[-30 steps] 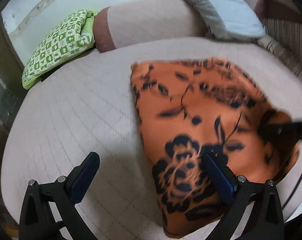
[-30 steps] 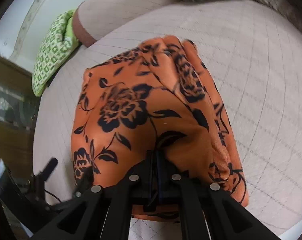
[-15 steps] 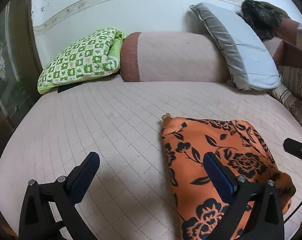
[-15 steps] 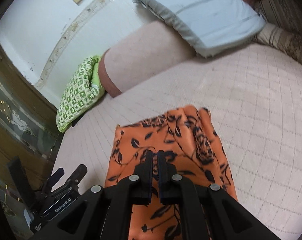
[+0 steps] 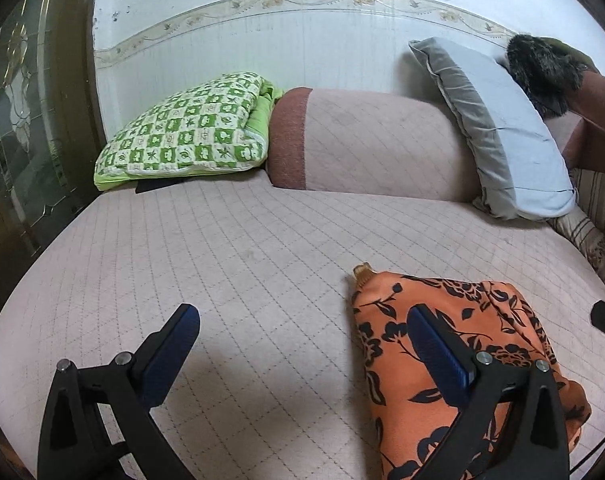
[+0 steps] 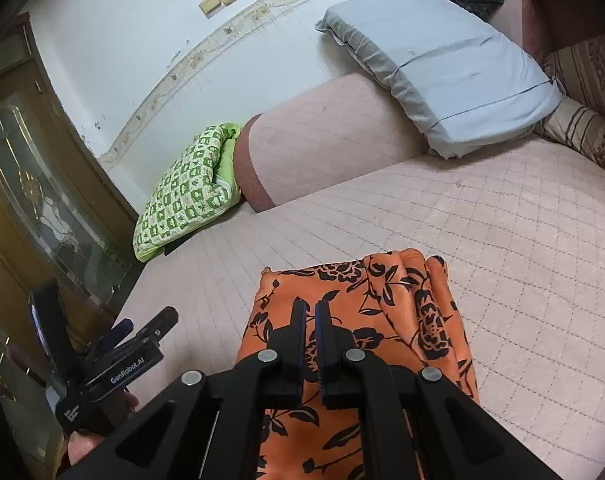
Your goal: Fold small clothes
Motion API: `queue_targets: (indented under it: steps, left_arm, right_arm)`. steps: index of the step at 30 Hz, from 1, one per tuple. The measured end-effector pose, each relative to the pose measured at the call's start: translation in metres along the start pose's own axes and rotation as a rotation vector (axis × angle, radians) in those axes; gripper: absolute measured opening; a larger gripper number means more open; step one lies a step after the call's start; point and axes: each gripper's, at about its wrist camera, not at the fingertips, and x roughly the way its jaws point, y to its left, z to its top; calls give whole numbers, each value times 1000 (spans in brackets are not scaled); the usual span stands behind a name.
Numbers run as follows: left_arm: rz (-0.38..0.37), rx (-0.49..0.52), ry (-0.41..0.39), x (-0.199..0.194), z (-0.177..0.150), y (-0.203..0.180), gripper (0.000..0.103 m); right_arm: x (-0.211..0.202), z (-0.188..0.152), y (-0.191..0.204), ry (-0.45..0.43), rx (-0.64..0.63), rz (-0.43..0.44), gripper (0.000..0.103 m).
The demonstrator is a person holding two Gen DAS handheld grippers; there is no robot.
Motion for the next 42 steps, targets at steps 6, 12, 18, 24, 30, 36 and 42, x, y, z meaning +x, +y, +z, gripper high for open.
queue_targets:
  steps: [6,12,18,24,30,36,42]
  left_arm:
    - [9,4,-10,1,-1,1,103]
    - [17,14,-6,3,-2,-1,103]
    - [20,19,3,7,-3,-3,103]
    - [14,36,11,6,-4,-8,103]
    - [15,65,13,4,-6,-12,103]
    - [18,88,18,2,-6,-15,103]
    - [5,116,26,-2,-7,-19,103]
  right_arm:
    - [-10,2,-3,-51,-15,1,6]
    - [-21,4,-4,-107,-37,3,77]
    - [-27,8,-21,-133,47,50,91]
    - [-15,10,-44,-44,105,-63,91]
    - [-2,5,-66,54,178,-84,91]
    - [2,0,-89,99,251,-74,90]
    - [0,-2,-100,102,314,-28,90]
